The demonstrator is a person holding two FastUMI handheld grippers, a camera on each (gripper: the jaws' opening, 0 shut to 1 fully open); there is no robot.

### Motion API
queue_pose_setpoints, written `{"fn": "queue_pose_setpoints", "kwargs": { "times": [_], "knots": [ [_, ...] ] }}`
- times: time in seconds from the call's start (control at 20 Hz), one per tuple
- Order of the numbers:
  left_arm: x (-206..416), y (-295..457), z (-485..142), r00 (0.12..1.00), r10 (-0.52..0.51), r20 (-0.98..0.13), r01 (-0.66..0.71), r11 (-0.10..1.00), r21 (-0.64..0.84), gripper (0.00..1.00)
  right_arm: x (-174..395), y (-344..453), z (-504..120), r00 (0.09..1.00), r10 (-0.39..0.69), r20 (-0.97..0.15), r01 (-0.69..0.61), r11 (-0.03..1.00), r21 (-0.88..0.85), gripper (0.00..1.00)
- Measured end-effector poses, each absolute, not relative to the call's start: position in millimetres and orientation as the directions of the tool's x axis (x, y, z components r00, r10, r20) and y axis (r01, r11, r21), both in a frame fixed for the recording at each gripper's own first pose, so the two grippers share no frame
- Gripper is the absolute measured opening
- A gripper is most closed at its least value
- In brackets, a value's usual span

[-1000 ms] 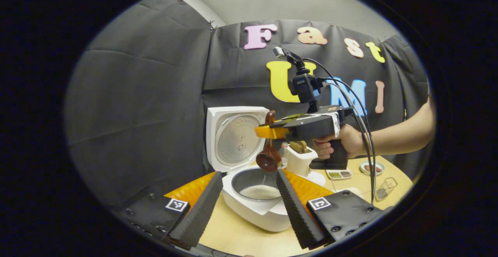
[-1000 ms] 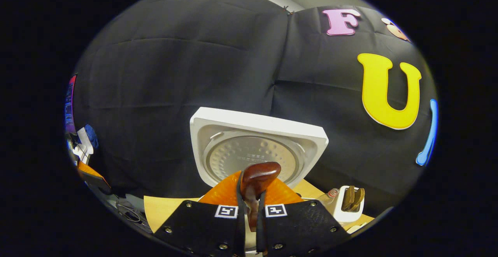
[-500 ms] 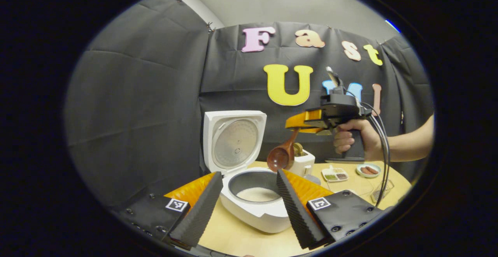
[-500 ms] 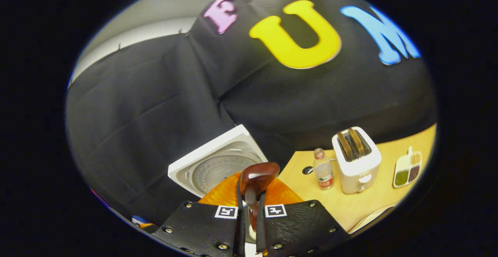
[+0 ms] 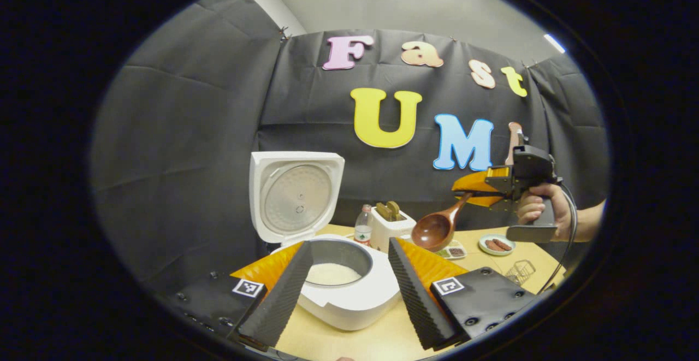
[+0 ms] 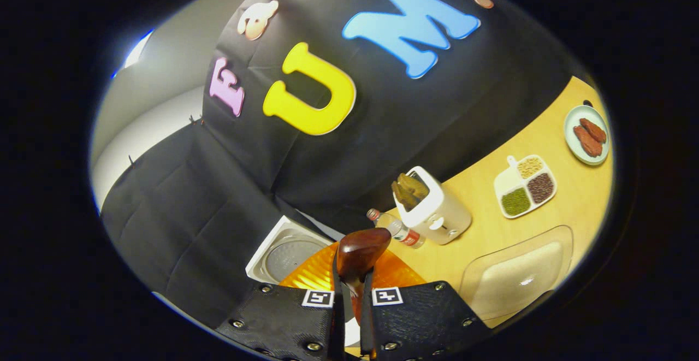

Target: Close the left gripper, press the button to open the rice cooker; take a wooden spoon from the chopstick holder with the right hand, scoop a spoonful of rice and pour it into the rice cooker, then put the wooden spoon back into the chopstick holder.

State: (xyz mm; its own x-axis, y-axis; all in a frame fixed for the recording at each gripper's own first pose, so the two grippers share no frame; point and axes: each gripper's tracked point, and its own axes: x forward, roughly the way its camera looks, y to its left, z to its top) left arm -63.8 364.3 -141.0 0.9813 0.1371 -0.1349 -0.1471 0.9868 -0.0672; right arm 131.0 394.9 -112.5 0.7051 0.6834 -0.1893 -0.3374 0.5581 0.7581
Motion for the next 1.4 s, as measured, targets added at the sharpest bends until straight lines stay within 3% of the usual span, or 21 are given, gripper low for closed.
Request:
{"fn": "queue_pose_setpoints", "kwargs": {
  "times": [0.65,0.95,1.4],
  "knots": [
    [-35,265,-125,0.990,0.045,-0.135,-0.052,0.998,-0.047,0.99,128,209,-120,0.820,0.529,-0.218,-0.224,0.648,0.728,0.11],
    [-28,239,-116,0.990,0.039,-0.133,-0.043,0.999,-0.029,0.99,122,128,-135,0.873,0.406,-0.270,-0.169,0.771,0.614,0.11],
    [-32,216,-114,0.987,0.034,-0.155,-0.034,0.999,0.002,0.99,113,72,-185,0.886,0.285,-0.366,-0.062,0.855,0.514,0.11]
  ]
}}
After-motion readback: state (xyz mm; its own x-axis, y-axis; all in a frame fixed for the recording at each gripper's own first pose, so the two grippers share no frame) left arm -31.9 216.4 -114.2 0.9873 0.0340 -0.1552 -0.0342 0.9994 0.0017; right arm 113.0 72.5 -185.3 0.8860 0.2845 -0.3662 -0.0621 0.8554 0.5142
